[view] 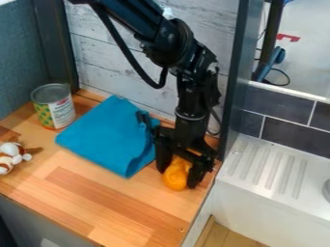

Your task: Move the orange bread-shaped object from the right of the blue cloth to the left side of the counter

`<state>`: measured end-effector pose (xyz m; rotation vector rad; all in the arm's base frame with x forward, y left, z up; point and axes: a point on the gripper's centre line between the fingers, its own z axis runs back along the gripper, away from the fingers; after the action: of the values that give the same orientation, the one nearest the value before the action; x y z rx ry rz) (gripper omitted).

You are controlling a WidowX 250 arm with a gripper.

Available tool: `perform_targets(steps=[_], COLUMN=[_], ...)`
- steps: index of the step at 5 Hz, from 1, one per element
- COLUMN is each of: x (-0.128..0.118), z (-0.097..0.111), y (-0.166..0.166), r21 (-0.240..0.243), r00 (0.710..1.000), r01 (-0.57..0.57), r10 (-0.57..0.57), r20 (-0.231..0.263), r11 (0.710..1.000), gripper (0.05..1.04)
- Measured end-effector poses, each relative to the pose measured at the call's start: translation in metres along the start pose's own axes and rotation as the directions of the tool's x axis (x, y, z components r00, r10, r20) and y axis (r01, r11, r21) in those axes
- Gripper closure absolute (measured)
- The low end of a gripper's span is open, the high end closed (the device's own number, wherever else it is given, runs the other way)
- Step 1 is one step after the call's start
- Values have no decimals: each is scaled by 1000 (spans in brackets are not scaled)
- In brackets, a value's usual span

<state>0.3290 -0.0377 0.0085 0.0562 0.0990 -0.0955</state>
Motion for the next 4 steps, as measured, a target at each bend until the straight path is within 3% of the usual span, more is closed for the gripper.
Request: perform_targets(steps=[1,2,3,4], x=[0,-15,-27,-56], z=[0,8,46,56], y=[0,2,4,20], r21=[1,4,2,20], r00=[1000,999,999,996], r01=[-15,-27,-33,-62], r10=[15,27,33,63], r20=[2,-24,28,-70], r11=[1000,1000,999,998], gripper=[257,257,257,257])
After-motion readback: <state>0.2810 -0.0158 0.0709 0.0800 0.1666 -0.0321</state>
